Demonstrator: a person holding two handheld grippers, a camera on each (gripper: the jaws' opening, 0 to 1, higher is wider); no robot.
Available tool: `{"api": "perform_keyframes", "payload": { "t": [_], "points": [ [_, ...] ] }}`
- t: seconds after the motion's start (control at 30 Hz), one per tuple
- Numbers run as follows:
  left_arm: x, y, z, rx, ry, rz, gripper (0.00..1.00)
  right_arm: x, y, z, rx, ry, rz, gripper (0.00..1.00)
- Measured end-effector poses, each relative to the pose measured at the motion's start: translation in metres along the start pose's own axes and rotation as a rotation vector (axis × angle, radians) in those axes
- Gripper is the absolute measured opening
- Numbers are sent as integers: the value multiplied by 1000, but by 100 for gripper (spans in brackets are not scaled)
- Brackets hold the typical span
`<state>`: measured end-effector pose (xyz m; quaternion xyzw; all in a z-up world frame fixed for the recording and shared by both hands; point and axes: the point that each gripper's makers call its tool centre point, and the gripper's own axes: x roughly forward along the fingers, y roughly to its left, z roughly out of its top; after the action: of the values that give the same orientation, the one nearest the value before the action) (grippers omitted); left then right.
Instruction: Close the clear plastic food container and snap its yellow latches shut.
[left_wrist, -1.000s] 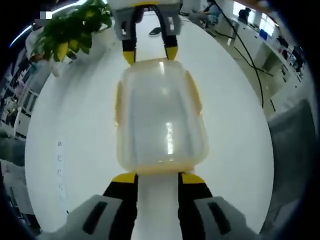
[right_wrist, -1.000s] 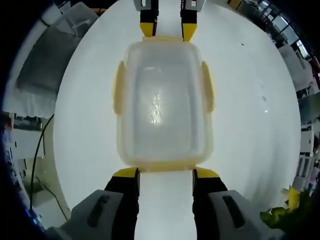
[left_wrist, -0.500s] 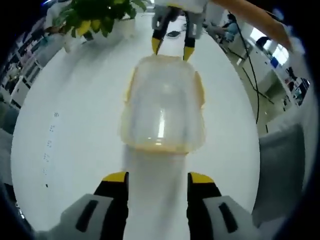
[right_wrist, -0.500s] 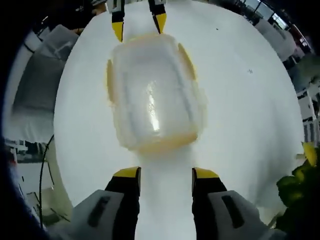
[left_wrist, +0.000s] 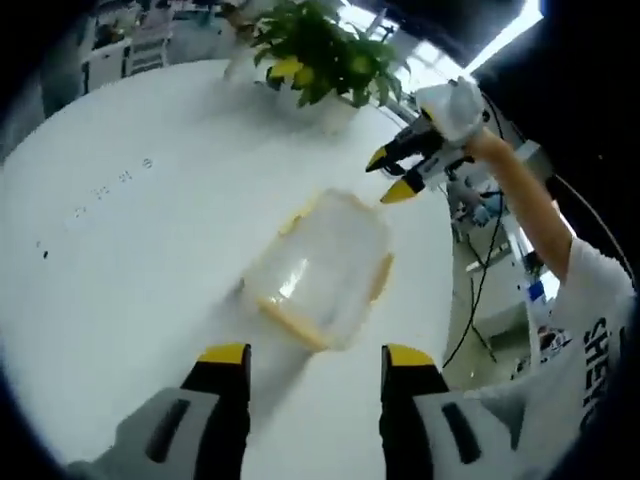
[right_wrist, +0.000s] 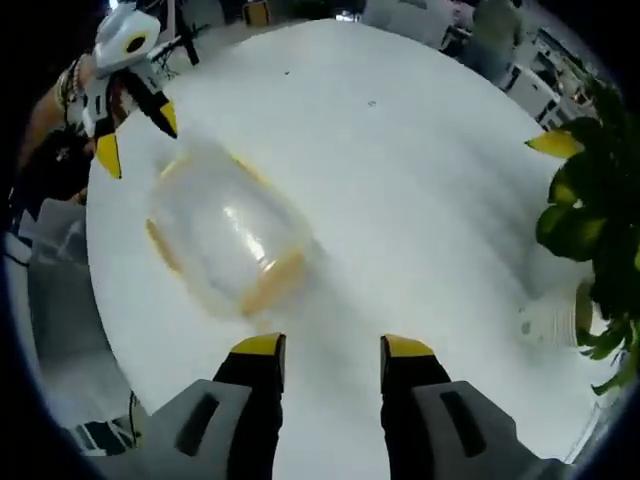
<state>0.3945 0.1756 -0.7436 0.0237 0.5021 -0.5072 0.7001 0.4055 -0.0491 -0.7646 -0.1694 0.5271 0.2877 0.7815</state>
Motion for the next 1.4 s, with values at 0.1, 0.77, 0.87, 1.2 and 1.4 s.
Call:
{"api": "perform_keyframes", "payload": {
  "t": [0.1, 0.77, 0.87, 1.2, 1.4],
  "points": [
    [3, -6, 3, -92, -21, 0, 50, -5, 7, 12, 94, -71, 42, 35],
    [32, -19, 10, -480, -84, -54, 67, 31, 51, 27, 396, -122, 230, 32],
    [31, -18, 9, -476, -75, -54, 66, 31, 53, 29, 399, -125, 229, 30],
    [30, -10, 8, -471, -49, -30, 57, 30, 53, 30, 387, -118, 203, 27],
    [31, -4, 5, -467, -25, 0, 50, 30, 54, 30, 389, -116, 199, 28]
  ]
}}
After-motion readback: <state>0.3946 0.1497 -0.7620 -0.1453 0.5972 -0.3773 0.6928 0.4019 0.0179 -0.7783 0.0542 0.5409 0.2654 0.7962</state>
